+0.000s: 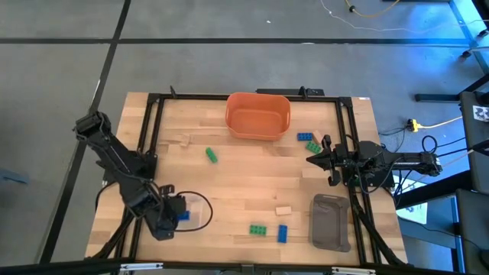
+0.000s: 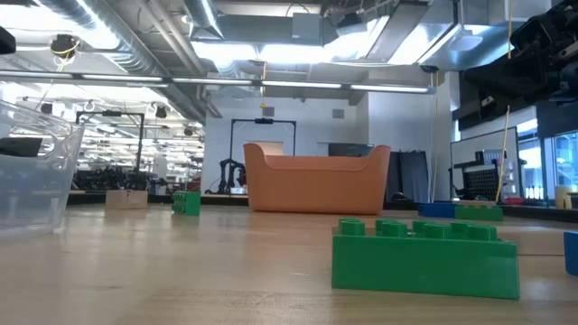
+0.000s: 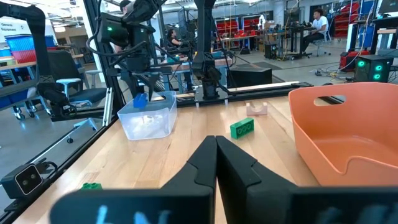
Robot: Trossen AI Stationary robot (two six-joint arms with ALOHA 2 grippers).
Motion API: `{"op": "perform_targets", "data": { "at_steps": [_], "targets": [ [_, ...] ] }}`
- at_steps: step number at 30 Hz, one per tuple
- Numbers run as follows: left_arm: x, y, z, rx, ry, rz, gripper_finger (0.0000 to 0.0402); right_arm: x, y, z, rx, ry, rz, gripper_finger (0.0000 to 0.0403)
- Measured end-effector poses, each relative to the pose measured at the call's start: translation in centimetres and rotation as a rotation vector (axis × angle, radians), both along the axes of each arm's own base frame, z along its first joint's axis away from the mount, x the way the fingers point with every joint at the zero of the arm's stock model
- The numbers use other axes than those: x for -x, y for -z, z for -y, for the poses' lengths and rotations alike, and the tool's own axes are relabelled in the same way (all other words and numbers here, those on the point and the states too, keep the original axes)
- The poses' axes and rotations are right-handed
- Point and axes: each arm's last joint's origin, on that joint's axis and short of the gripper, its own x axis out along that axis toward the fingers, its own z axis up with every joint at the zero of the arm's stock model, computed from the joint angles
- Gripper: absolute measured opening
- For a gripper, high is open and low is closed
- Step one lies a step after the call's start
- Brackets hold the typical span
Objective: Sort & place blocks by color
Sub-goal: Put the top left blue 8 stud game piece into the white transparent bin, then put the top right 8 stud green game piece into the orange bin
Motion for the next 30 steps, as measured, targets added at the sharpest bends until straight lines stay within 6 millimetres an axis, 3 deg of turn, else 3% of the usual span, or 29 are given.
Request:
{"op": "perform_targets", "data": {
  "at_steps": [12, 17, 25, 30],
  "targets": [
    [-1.2, -0.3, -1.2, 0.049, -0.094, -0.012, 0.0219, 0.0, 0.0, 0.0, 0.0, 0.0, 0.0, 0.001],
    [-2.2, -2.7, -2.6, 0.083, -0.059, 0.071, 0.0242, 0.0, 0.0, 0.0, 0.0, 0.0, 0.0, 0.001],
    [-4.4, -7.6, -8.6, -0.341, 0.086, 0.511, 0.0241, 0.0, 0.0, 0.0, 0.0, 0.0, 0.0, 0.001],
    [-5.7, -8.5, -12.7, -0.382, 0.138, 0.736, 0.0241, 0.0, 0.0, 0.0, 0.0, 0.0, 0.0, 0.001]
  ]
}}
